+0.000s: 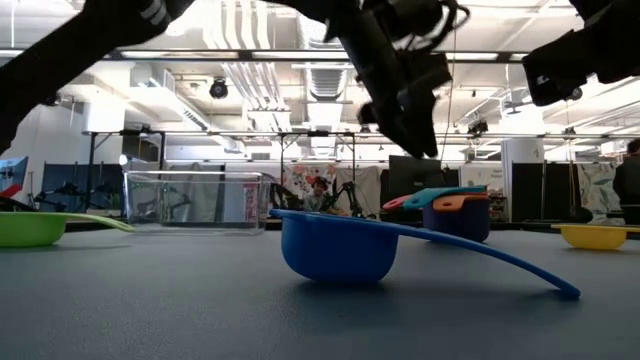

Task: Nest measuring cups in basket
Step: Move the nested measuring cups to the center of the table

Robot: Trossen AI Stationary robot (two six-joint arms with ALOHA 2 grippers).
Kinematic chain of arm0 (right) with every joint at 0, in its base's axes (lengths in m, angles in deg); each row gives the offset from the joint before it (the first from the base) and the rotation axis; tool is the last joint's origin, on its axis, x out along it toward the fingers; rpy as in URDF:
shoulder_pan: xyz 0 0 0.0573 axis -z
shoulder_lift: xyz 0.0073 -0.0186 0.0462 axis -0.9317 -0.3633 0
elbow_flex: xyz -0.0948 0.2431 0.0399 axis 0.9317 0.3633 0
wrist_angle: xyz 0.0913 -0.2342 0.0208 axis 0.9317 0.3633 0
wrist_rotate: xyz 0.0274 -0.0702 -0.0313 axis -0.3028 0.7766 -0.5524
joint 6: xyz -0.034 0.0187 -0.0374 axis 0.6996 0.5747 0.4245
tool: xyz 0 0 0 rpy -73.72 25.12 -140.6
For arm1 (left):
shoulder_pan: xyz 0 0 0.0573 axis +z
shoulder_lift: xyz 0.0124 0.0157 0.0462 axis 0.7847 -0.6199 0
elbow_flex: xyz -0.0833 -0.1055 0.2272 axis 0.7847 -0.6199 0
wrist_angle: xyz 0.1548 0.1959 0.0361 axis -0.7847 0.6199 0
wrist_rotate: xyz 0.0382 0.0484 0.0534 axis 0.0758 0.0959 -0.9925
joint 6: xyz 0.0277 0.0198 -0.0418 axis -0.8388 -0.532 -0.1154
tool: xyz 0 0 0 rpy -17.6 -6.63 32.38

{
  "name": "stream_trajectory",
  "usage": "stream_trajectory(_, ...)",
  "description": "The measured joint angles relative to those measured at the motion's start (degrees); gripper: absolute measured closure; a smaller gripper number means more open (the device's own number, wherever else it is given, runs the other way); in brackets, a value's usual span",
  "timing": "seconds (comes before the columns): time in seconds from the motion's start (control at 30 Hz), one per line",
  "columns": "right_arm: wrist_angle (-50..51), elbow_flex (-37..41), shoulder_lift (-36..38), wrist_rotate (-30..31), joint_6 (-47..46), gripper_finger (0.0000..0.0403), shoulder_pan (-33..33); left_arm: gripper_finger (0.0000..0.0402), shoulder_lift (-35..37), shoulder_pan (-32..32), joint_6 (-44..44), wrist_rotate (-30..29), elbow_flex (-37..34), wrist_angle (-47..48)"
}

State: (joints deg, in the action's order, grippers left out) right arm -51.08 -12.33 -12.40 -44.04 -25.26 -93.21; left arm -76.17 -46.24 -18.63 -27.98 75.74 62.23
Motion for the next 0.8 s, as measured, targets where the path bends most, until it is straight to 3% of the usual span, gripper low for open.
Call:
stream_trajectory(0.13,0.54,0.02,0.0,-0.78,-0.89,0.036,-0.42,0.0241,5.25,-0.29,1.7,-1.87,-9.35,-7.64)
stream_trajectory(0.37,0.37,0.11,-0.02,-0.7,-0.98,0.036,-1.11,0.0241,19.18,-0.81,9.72,-0.82,-41.84,-39.23)
stream_trajectory(0.47,-0.36,0.13,0.0,-0.26,-0.09,0.036,-1.11,0.0241,23.45,-0.84,13.36,-0.75,-51.37,-50.88)
stream_trajectory(0.57,-2.55,0.12,0.0,-0.17,1.59,0.036,-1.11,0.0241,25.28,-1.18,14.49,-0.73,-56.41,-54.87)
stream_trajectory(0.8,-5.56,0.11,-0.04,-0.11,3.47,0.036,-1.09,0.0241,24.68,0.09,17.24,-0.92,-59.65,-55.04)
